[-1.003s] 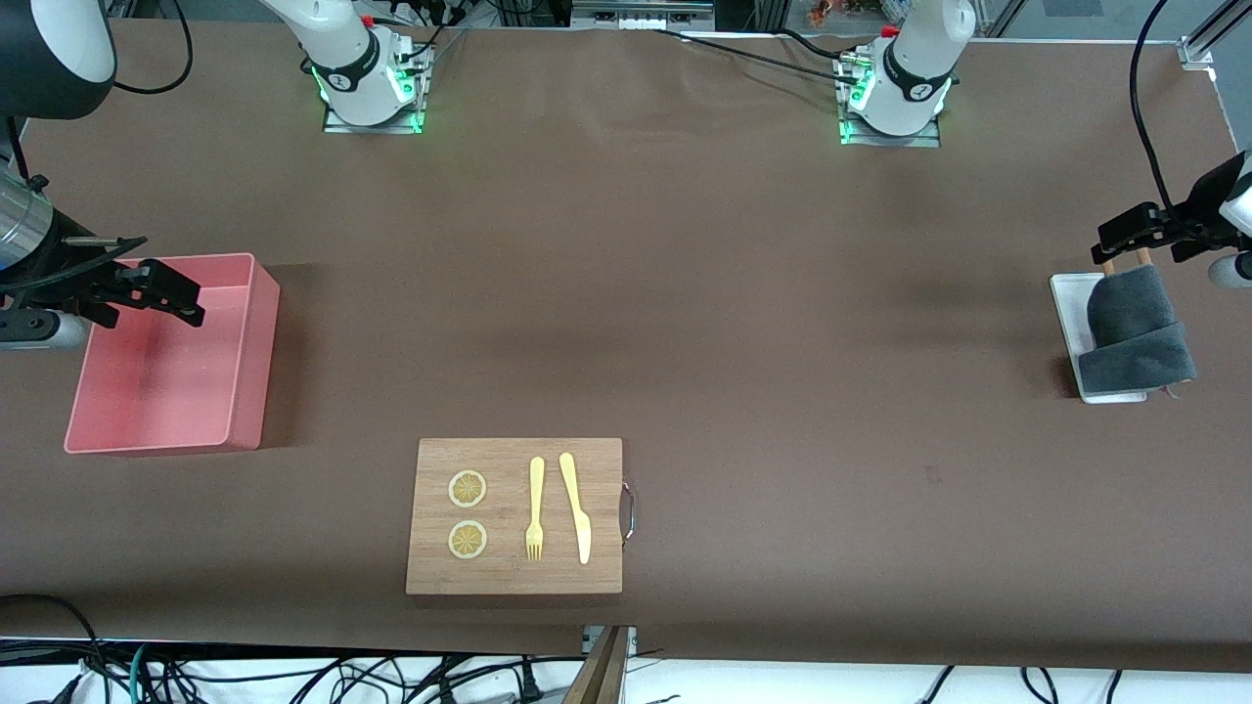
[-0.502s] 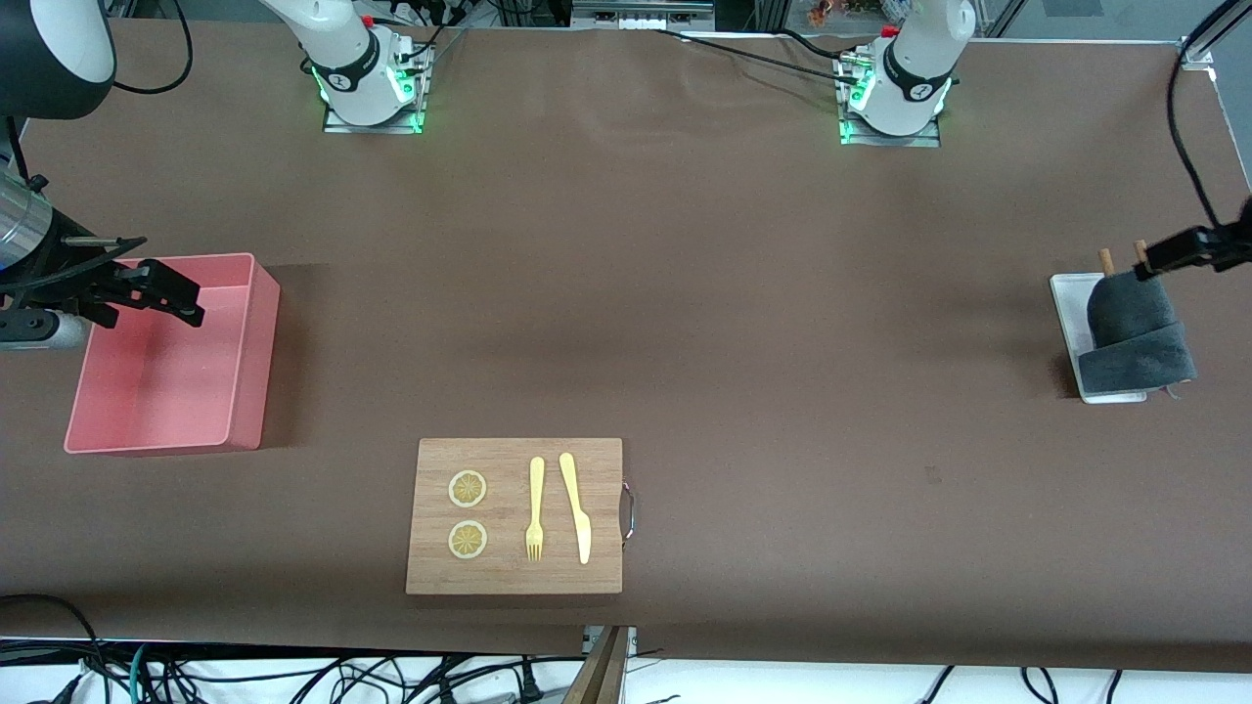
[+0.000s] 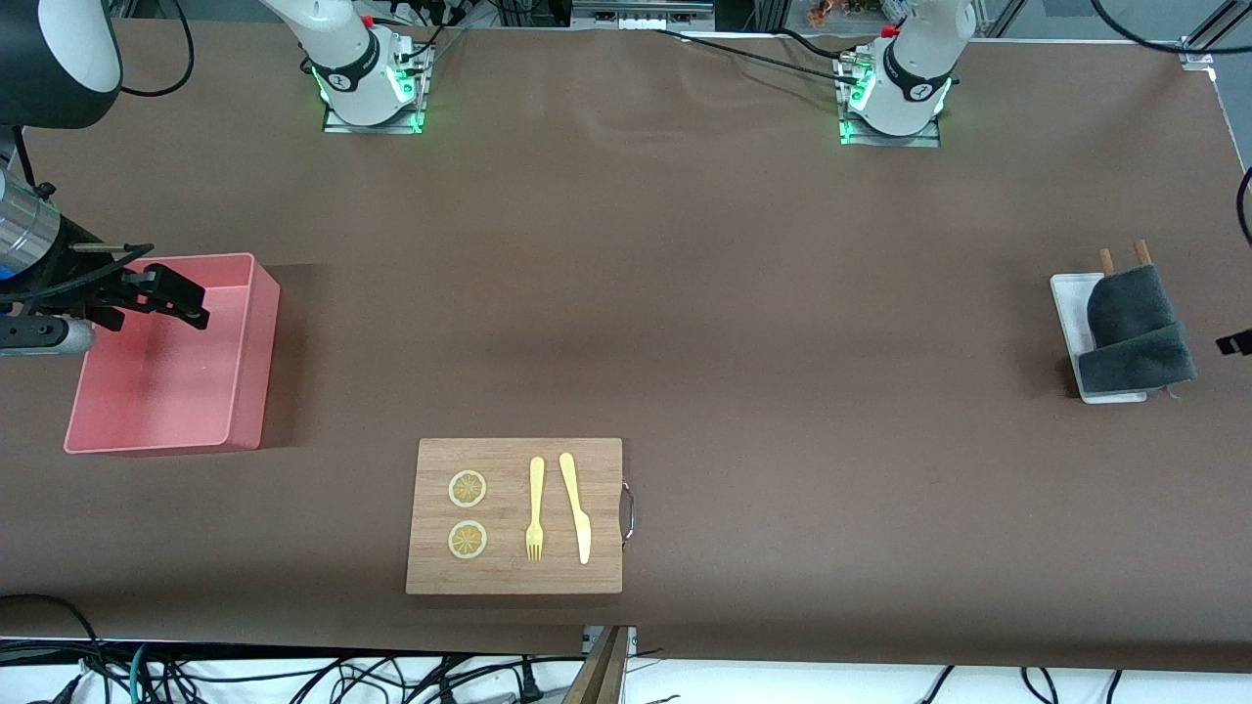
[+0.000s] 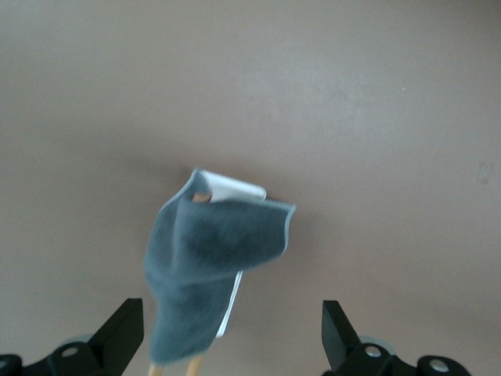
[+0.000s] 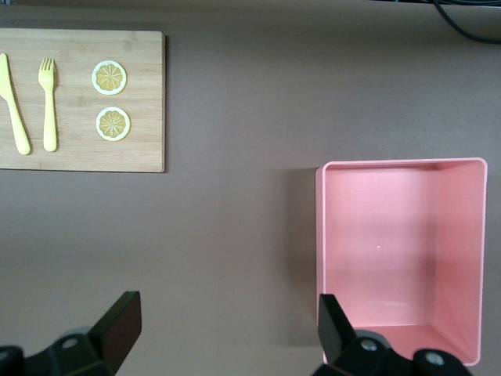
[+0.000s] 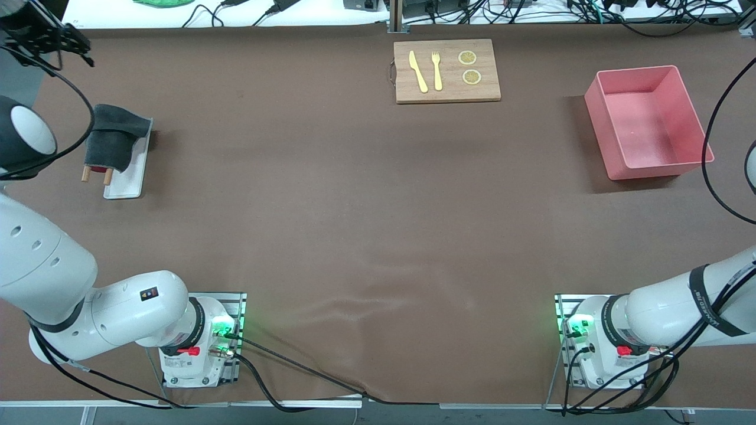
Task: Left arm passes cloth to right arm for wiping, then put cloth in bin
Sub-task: 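Grasp the grey cloth with the left gripper and lift it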
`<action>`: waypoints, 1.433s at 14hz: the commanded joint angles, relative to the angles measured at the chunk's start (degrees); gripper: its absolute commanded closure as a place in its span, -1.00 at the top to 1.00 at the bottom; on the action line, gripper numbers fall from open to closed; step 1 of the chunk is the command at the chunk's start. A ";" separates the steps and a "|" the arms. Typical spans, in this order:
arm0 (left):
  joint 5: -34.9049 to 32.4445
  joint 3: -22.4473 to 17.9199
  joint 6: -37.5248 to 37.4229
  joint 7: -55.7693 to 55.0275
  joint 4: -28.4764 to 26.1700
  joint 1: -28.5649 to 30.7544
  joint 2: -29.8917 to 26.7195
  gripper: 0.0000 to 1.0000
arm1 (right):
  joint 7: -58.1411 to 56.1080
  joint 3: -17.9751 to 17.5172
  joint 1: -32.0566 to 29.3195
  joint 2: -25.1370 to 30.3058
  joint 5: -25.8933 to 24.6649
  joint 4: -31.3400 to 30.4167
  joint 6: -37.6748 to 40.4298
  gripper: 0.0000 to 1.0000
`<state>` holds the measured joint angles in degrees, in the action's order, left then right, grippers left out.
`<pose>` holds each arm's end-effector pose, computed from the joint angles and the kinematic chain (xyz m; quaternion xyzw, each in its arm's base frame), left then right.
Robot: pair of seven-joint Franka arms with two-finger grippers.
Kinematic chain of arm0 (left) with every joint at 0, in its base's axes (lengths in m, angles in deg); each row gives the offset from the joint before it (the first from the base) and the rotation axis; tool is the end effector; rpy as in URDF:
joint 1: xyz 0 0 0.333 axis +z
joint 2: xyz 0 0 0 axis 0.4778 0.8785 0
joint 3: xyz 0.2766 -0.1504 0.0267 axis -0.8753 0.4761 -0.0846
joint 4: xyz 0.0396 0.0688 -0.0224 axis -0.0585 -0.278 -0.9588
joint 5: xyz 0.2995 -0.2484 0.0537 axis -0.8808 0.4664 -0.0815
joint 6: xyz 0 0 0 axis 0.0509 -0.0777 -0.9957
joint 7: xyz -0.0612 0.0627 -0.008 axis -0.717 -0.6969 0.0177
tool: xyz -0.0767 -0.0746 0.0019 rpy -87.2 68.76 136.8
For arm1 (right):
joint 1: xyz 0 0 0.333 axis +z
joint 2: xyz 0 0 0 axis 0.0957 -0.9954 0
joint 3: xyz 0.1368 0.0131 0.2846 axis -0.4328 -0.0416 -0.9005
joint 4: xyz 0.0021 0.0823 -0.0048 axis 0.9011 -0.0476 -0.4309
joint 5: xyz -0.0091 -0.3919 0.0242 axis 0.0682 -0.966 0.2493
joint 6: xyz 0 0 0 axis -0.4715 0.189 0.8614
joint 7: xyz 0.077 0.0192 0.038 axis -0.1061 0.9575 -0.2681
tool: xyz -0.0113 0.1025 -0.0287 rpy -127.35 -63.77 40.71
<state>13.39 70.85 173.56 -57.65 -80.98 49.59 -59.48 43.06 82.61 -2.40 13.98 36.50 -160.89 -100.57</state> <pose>0.6207 0.2744 0.4313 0.9859 0.1586 -0.0532 0.0022 0.6279 0.0311 0.5718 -0.9995 -0.0152 -0.0267 0.0014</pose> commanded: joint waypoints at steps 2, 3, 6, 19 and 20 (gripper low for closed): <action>-1.60 0.10 0.53 8.07 2.90 -5.92 5.79 1.00 | -0.79 -0.11 -0.01 -0.15 0.15 0.00 0.27 1.00; -2.65 0.10 0.54 8.43 2.98 -6.37 6.59 1.00 | -0.88 -0.11 -0.01 -0.15 0.06 -0.17 0.27 1.00; -5.12 0.36 0.54 15.25 2.90 -9.61 9.04 1.00 | -0.88 -0.11 -0.10 -0.59 0.06 -0.26 0.62 1.00; -29.79 0.10 3.17 41.65 3.51 -13.58 23.55 1.00 | 0.17 -0.20 0.34 -2.44 -0.38 -0.44 2.56 1.00; -30.08 0.10 3.09 41.74 3.16 -13.41 23.73 1.00 | 0.43 -0.28 0.52 -2.44 -0.29 -0.35 2.47 1.00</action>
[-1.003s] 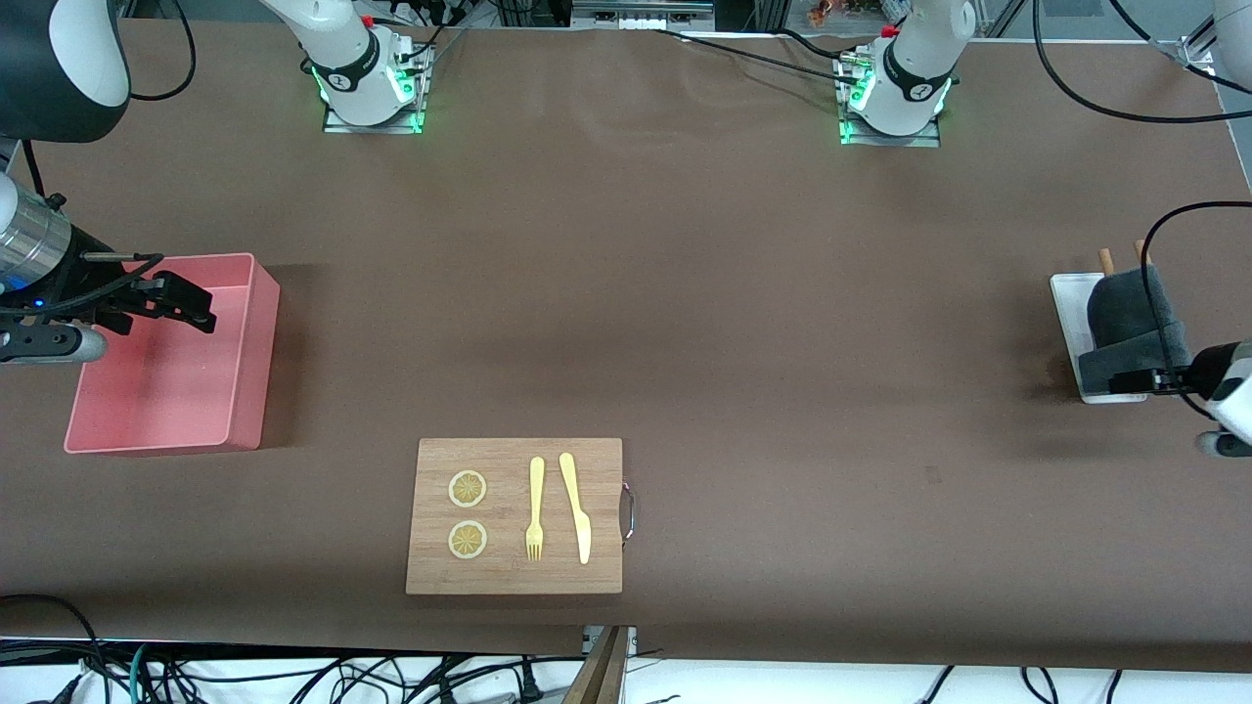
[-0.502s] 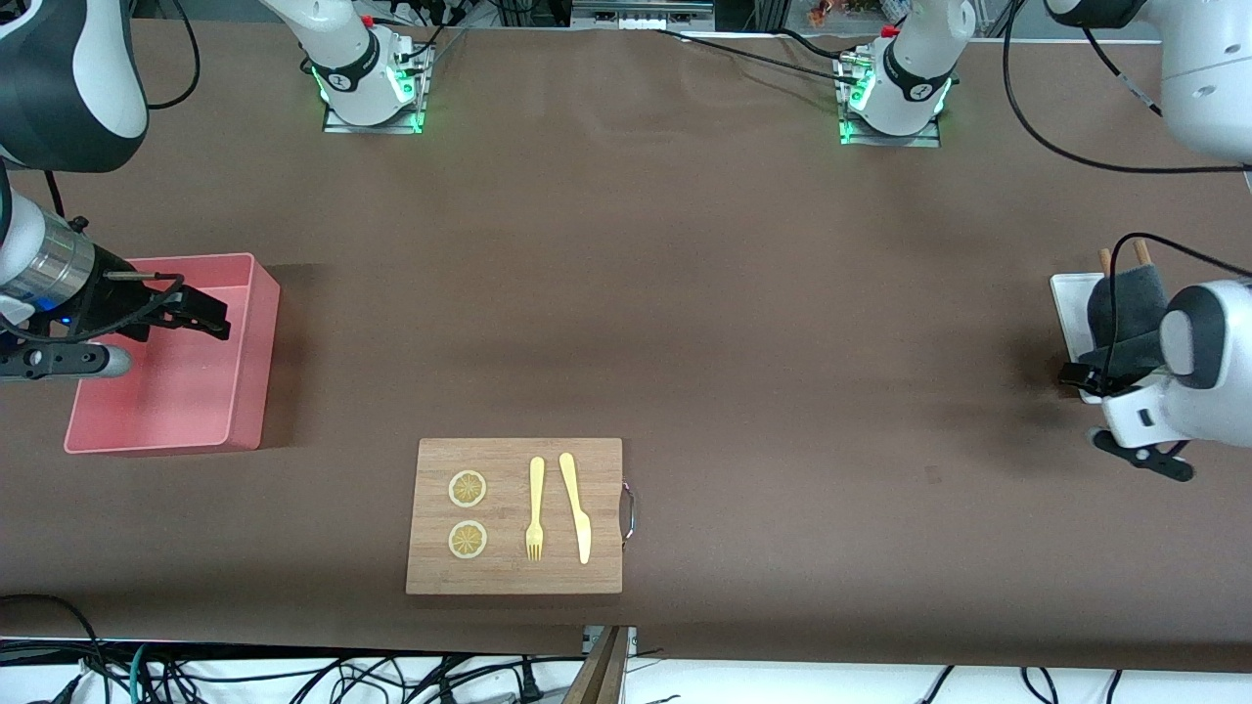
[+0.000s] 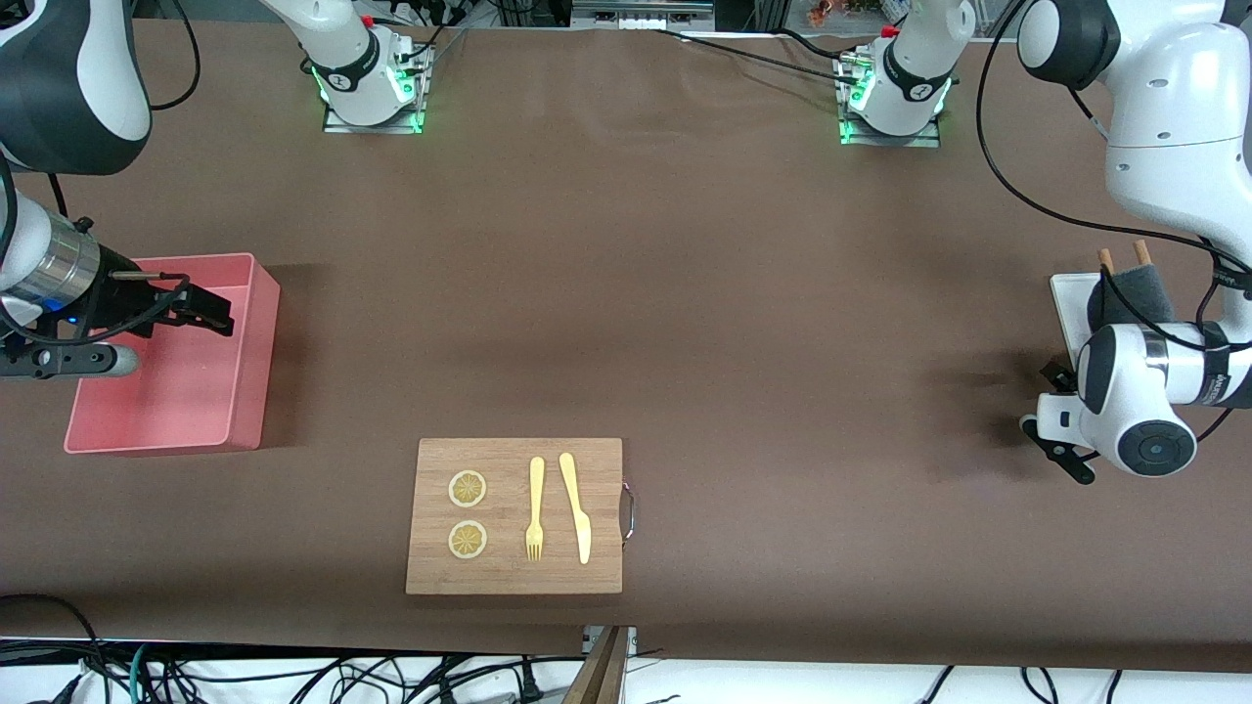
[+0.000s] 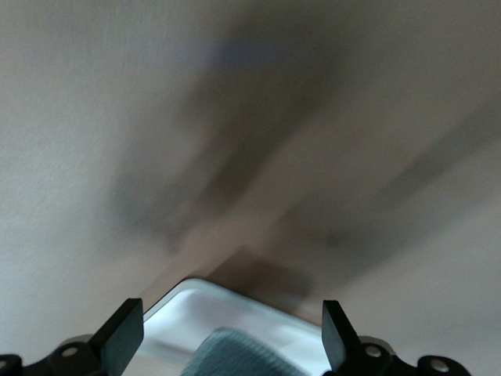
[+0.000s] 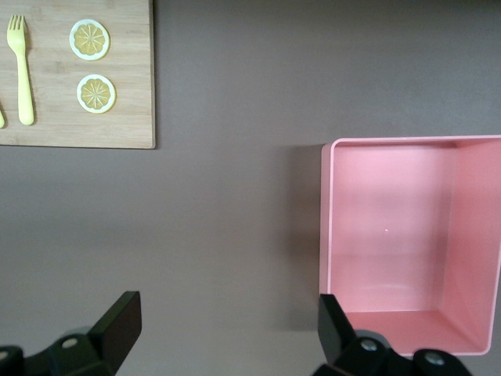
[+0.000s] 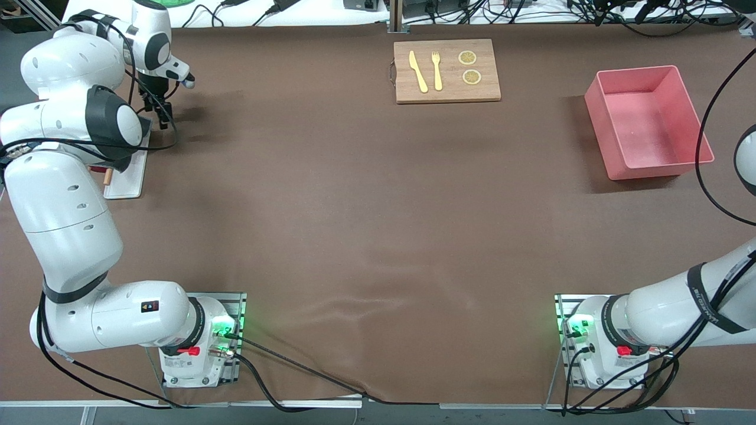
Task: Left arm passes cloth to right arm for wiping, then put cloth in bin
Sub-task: 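Grasp the grey cloth with the left gripper and lift it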
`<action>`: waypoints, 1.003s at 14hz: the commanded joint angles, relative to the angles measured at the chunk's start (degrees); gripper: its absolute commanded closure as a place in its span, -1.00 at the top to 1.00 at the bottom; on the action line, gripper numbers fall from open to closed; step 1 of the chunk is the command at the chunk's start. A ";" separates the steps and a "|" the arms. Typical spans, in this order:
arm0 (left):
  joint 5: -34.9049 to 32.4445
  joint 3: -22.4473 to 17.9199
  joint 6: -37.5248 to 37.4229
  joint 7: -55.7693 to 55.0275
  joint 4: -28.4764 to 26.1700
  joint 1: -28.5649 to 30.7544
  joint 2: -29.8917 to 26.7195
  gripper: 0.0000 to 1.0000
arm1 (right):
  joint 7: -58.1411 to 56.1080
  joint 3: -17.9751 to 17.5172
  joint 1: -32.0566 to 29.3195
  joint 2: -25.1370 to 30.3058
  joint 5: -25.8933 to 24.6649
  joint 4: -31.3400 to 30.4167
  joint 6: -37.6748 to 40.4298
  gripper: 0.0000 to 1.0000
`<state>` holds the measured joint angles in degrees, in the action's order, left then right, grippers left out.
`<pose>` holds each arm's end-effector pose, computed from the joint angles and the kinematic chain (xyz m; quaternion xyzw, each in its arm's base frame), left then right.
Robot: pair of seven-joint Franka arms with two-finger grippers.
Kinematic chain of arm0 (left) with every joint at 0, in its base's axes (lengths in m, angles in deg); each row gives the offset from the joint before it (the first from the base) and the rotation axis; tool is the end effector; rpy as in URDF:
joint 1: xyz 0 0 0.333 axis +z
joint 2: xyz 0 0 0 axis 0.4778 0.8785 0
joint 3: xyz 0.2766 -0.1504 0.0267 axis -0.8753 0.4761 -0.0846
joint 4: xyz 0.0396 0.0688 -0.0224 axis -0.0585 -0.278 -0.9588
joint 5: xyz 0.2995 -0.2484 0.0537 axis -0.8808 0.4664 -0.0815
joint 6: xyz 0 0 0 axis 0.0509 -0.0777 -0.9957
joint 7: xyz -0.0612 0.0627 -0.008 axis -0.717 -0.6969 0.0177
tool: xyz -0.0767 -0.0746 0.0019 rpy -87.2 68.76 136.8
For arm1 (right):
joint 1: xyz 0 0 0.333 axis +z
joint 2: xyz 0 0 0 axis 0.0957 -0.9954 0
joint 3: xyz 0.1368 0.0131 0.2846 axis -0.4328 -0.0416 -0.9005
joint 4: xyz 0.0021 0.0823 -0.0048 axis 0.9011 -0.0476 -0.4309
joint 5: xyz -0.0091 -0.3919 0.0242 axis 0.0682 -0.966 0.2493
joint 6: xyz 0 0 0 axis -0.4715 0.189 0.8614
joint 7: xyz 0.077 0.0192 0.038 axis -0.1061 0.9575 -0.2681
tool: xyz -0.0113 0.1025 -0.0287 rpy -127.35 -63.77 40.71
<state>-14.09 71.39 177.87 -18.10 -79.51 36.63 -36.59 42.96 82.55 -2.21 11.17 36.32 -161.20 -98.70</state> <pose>0.6696 0.1603 0.1802 -0.8710 0.3884 0.2797 0.1106 0.6348 0.0339 0.5353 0.9997 0.0184 -0.0167 0.0017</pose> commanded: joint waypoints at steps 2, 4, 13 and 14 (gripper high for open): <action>-2.25 -0.35 -1.92 2.10 1.52 -0.52 0.84 1.00 | 4.38 -0.23 1.20 0.28 -0.02 -0.03 0.60 1.00; -1.90 -0.35 -3.49 1.48 1.52 -0.53 0.57 0.66 | 9.92 -0.31 2.43 0.28 0.50 -0.03 0.51 1.00; -1.11 -0.18 -12.46 -3.62 2.66 -1.85 -0.48 -1.00 | 22.76 -0.31 6.74 -0.51 3.31 0.32 -0.45 1.00; 0.37 -0.09 -12.56 -3.62 2.66 -2.02 -1.00 -1.00 | 24.86 -0.31 7.27 -0.77 3.58 0.32 -0.98 1.00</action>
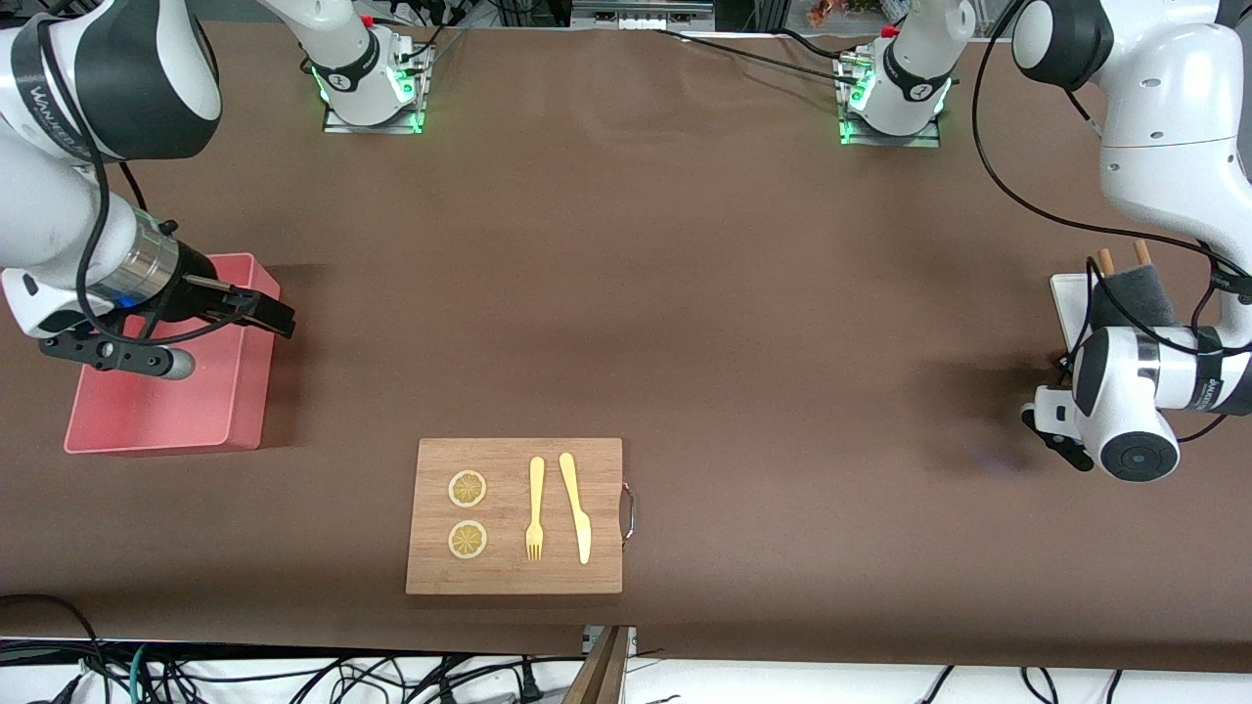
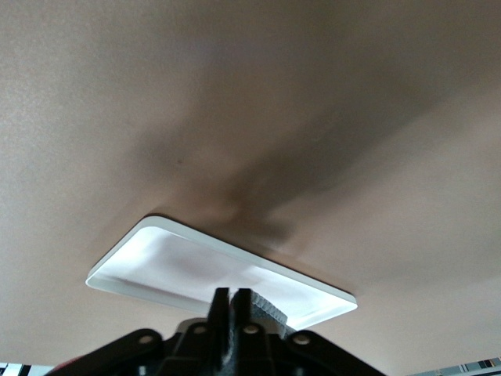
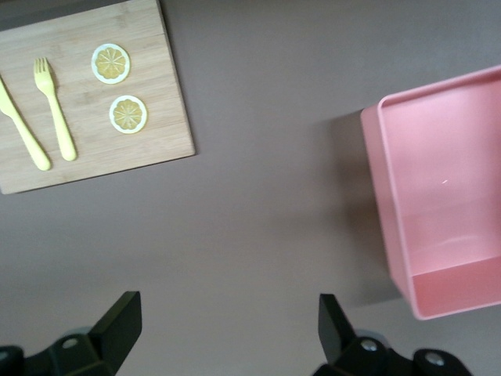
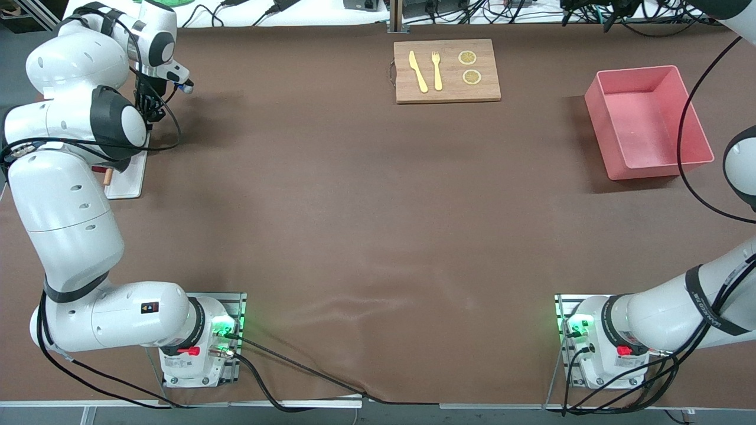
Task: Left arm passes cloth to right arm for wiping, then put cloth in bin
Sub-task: 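Grasp the grey cloth with the left gripper and lift it, then carry the cloth toward the board while the right gripper moves to meet it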
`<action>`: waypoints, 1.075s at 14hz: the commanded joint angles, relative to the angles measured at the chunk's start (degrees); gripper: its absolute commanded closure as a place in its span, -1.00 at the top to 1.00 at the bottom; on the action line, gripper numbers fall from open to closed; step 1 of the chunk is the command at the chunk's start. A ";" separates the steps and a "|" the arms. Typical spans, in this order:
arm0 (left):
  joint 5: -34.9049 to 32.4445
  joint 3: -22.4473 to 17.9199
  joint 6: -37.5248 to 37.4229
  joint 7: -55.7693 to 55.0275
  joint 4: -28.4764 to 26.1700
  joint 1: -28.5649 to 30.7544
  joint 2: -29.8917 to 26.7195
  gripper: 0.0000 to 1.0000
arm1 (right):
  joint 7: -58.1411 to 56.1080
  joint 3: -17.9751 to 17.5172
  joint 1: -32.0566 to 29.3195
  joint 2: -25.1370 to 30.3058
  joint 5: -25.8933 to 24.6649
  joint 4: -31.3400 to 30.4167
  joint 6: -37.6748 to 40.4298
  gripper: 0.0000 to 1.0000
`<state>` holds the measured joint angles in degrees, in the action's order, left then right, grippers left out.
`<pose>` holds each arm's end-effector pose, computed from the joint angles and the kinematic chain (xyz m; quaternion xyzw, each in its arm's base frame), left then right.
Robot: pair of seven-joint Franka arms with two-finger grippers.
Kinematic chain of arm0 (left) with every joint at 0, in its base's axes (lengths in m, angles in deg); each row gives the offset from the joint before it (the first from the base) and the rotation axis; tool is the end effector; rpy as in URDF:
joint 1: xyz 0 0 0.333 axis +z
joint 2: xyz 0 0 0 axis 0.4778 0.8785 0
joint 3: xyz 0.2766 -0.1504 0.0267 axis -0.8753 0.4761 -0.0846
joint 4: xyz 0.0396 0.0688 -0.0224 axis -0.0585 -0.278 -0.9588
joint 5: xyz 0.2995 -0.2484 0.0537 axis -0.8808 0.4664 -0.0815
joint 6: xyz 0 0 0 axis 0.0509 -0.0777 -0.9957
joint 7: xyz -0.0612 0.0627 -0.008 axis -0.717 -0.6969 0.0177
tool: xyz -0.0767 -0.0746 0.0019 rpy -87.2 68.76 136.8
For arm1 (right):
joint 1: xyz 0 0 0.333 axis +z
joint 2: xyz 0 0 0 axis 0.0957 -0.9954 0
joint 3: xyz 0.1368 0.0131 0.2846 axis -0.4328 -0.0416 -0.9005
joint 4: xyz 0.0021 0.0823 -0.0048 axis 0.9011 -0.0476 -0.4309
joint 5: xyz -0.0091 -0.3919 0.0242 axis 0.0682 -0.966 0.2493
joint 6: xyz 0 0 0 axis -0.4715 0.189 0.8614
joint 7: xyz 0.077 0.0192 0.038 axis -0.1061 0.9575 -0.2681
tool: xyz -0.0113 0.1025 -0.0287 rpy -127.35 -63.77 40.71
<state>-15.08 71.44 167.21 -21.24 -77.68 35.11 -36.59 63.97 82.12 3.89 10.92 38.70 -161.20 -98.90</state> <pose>0.6585 0.1500 0.1900 -0.8635 0.3496 0.3473 0.1072 0.6274 0.1095 0.5329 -0.9935 0.1105 0.0221 0.0150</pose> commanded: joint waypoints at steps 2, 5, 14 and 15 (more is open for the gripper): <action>4.44 0.12 -5.39 -0.39 0.91 -0.94 -3.19 -1.00 | 7.64 0.11 3.09 -0.79 1.20 0.40 -1.22 1.00; 8.13 0.48 -11.63 -0.39 5.55 -1.90 -6.71 -1.00 | 11.78 0.11 4.77 -1.41 1.20 0.49 -2.27 1.00; 32.89 1.35 -23.17 -22.05 8.56 -5.25 -22.44 -1.00 | 24.96 0.11 8.11 -2.64 4.36 0.58 -5.26 1.00; 35.71 1.36 -23.08 -27.23 8.65 -6.21 -23.41 -1.00 | 26.89 0.11 8.81 -2.81 4.62 0.58 -5.96 1.00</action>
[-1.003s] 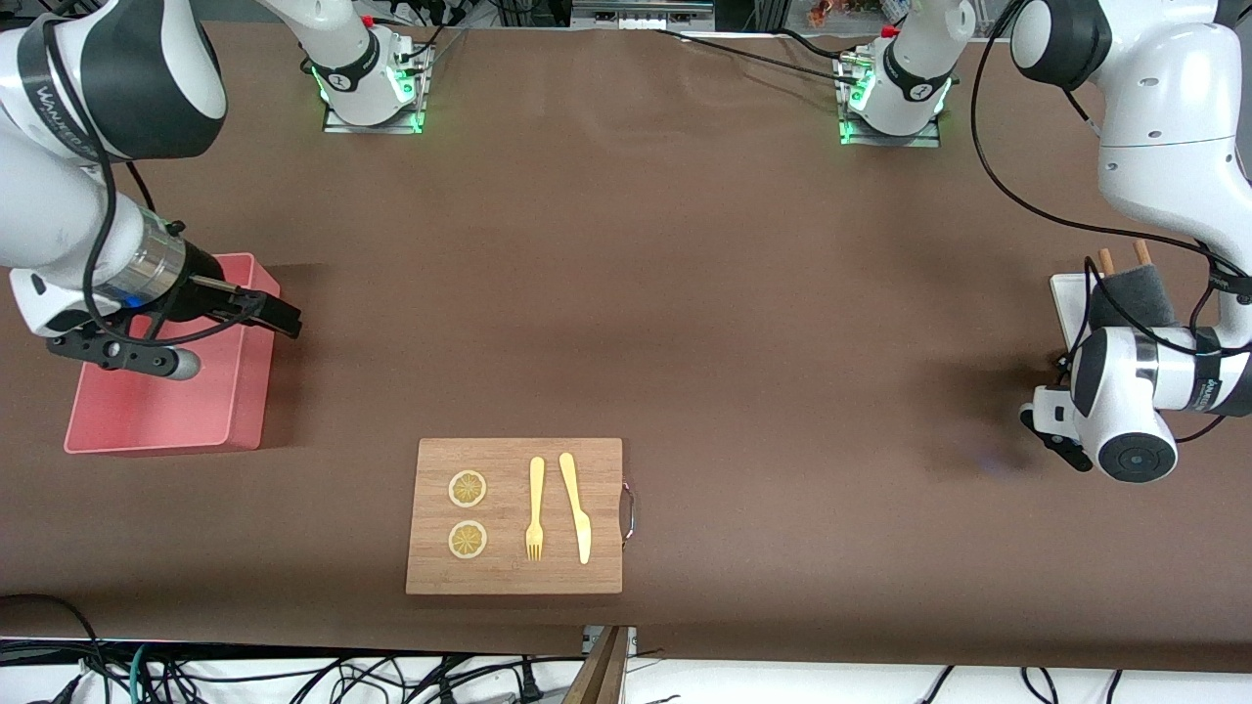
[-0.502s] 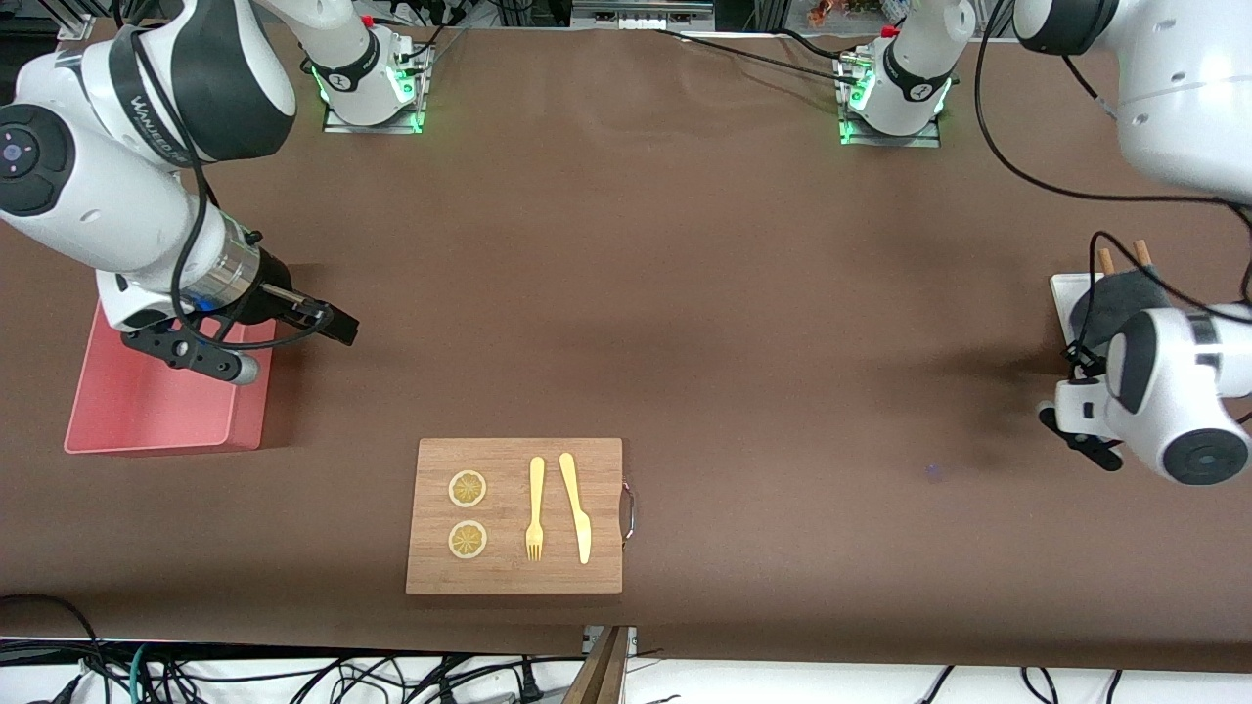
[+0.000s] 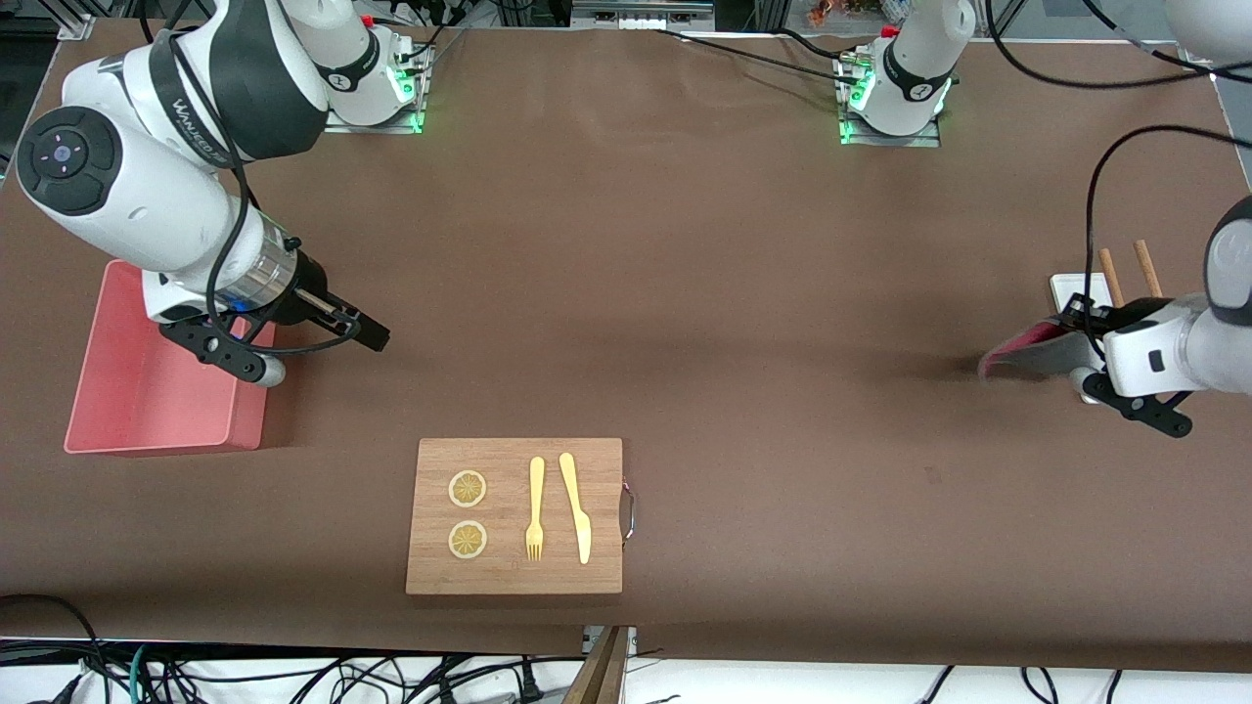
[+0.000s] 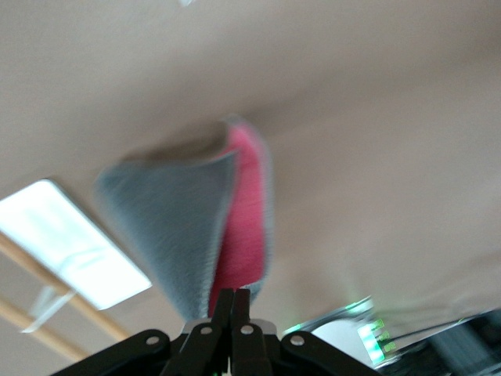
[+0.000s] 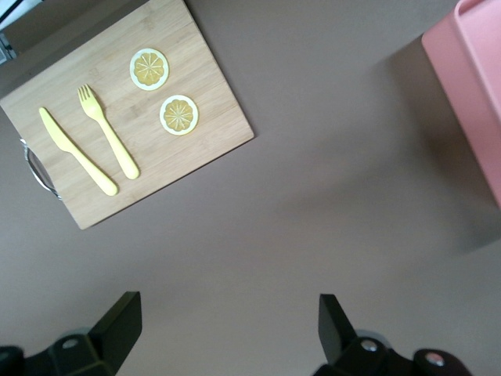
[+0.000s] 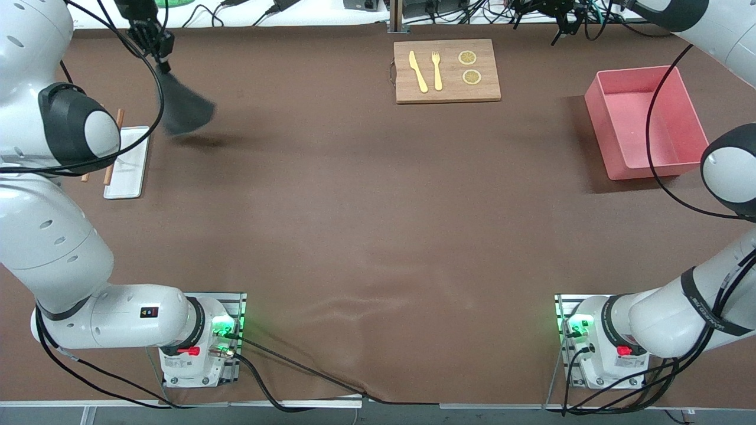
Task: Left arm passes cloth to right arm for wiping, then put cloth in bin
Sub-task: 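Carry the cloth toward the board while the right gripper moves to meet it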
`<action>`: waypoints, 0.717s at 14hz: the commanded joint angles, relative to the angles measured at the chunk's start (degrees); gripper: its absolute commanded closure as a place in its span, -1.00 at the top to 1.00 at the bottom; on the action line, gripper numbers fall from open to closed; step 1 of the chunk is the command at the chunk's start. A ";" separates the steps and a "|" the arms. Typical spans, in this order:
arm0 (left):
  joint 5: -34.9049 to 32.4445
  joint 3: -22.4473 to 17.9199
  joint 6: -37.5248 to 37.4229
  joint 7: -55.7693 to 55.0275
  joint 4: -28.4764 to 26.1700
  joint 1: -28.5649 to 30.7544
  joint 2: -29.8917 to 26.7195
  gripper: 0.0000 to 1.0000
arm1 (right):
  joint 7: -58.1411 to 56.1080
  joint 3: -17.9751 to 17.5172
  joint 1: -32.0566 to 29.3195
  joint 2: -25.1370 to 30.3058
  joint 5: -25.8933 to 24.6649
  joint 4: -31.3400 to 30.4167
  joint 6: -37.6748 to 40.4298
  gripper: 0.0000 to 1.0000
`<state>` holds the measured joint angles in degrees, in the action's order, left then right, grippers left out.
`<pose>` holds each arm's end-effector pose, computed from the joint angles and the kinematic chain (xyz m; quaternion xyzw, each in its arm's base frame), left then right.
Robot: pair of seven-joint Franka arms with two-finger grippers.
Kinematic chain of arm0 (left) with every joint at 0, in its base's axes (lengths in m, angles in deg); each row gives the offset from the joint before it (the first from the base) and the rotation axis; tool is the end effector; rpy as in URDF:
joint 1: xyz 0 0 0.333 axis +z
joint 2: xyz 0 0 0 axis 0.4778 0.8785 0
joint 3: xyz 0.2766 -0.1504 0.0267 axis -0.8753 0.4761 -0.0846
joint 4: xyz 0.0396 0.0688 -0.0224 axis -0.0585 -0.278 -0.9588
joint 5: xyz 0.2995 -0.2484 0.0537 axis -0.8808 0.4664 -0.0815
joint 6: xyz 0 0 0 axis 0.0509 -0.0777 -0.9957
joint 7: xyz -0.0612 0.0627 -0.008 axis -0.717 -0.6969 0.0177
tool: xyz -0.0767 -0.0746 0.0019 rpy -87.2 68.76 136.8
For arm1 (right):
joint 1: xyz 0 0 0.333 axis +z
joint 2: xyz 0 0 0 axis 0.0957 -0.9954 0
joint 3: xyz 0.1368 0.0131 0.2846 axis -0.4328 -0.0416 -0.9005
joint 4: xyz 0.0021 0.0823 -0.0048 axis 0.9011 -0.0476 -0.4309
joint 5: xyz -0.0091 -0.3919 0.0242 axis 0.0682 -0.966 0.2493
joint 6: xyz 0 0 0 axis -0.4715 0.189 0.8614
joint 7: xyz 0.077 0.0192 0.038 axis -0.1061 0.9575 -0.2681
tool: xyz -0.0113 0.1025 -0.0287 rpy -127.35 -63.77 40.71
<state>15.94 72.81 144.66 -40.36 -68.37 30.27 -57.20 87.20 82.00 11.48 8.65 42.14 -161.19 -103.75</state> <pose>0.6472 0.0258 0.4749 0.9616 -0.1725 -0.2031 0.0653 0.6217 0.2022 0.5151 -0.9669 0.2502 0.0214 0.0456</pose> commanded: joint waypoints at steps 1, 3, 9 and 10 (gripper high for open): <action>7.07 -0.01 -0.45 -13.39 0.90 -3.11 -3.16 -1.00 | 6.10 0.24 1.92 -0.98 1.71 0.57 -2.07 1.00; 11.20 -0.19 -0.45 -23.93 5.30 -6.71 -3.08 -1.00 | 10.68 0.24 3.41 -1.77 3.20 0.57 -3.91 1.00; 17.20 -0.37 8.24 -49.88 6.54 -20.07 -2.99 -1.00 | 21.32 0.24 7.45 -3.70 4.88 0.57 -8.31 1.00; 17.89 -0.37 10.00 -52.52 6.46 -22.09 -2.90 -1.00 | 22.38 0.24 7.98 -3.97 5.23 0.65 -9.19 1.00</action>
<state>32.09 73.46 152.49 -87.85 -63.06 11.30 -60.64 106.98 81.87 18.35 5.29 45.99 -161.18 -111.76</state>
